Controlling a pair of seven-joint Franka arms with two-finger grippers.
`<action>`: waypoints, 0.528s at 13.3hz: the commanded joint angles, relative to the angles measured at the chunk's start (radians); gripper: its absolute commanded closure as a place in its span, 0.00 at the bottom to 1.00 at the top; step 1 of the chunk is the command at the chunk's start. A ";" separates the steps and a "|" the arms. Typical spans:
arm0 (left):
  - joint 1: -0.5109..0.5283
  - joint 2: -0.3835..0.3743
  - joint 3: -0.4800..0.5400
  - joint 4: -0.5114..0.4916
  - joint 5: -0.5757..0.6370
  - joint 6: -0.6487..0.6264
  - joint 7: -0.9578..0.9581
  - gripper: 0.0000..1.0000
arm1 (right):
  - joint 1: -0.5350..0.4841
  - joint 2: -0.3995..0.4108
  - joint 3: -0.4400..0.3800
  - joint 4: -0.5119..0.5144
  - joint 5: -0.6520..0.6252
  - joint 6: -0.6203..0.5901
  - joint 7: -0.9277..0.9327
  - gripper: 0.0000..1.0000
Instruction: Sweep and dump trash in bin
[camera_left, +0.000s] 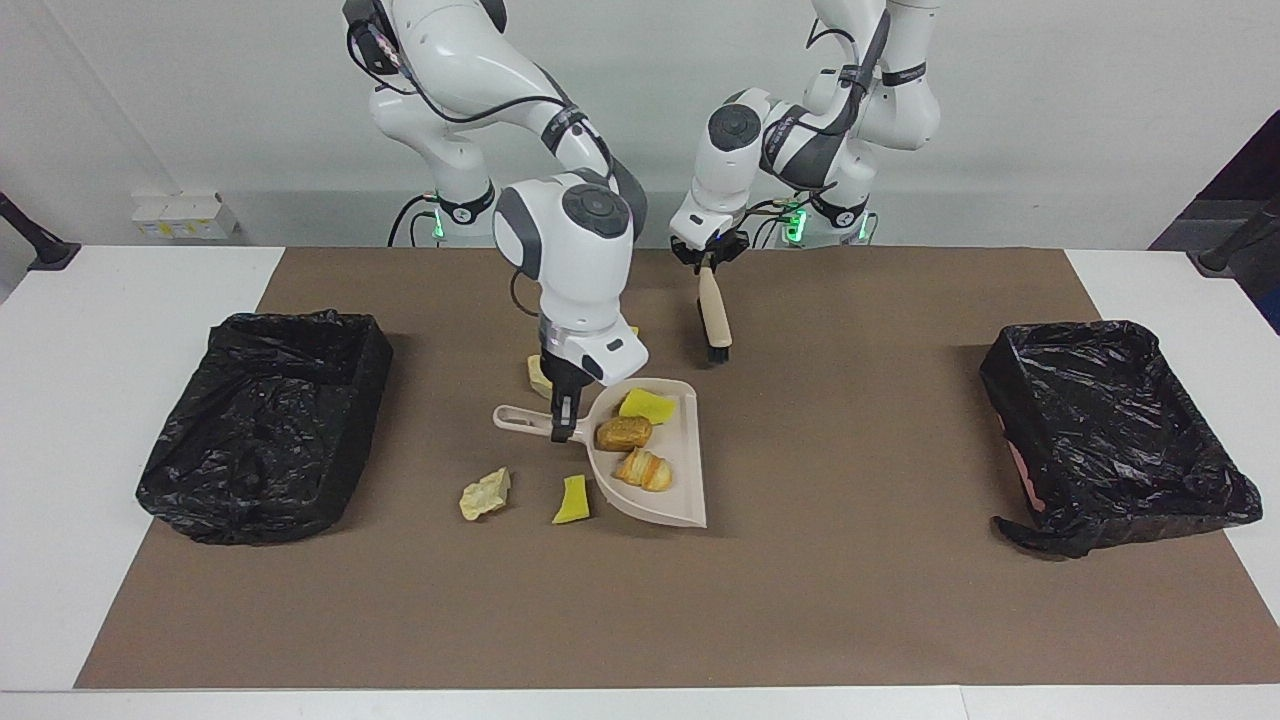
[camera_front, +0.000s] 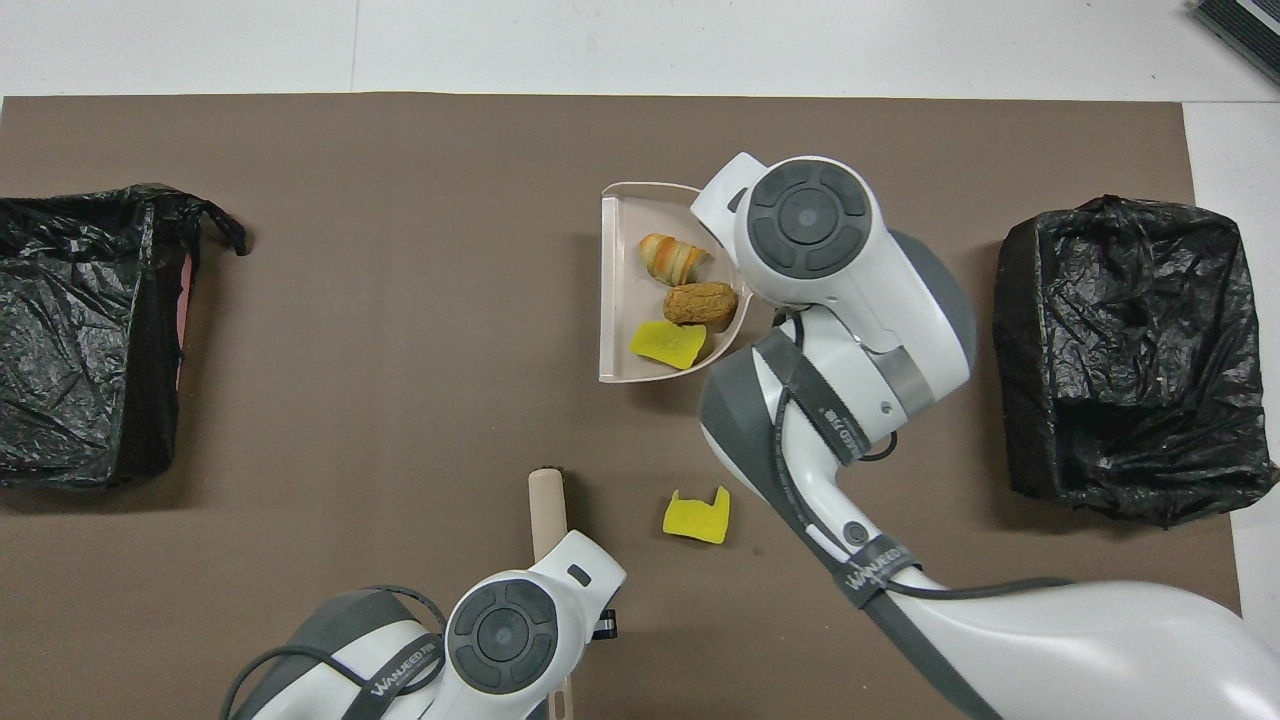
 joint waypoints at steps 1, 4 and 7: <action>-0.016 -0.012 0.017 -0.025 -0.020 0.025 0.013 1.00 | -0.074 -0.115 0.010 -0.076 0.000 -0.011 -0.034 1.00; -0.004 -0.001 0.018 -0.034 -0.020 0.067 0.031 1.00 | -0.157 -0.178 0.012 -0.073 0.032 -0.035 -0.096 1.00; 0.012 0.004 0.020 -0.048 -0.020 0.105 0.063 1.00 | -0.318 -0.201 0.010 -0.071 0.138 -0.038 -0.284 1.00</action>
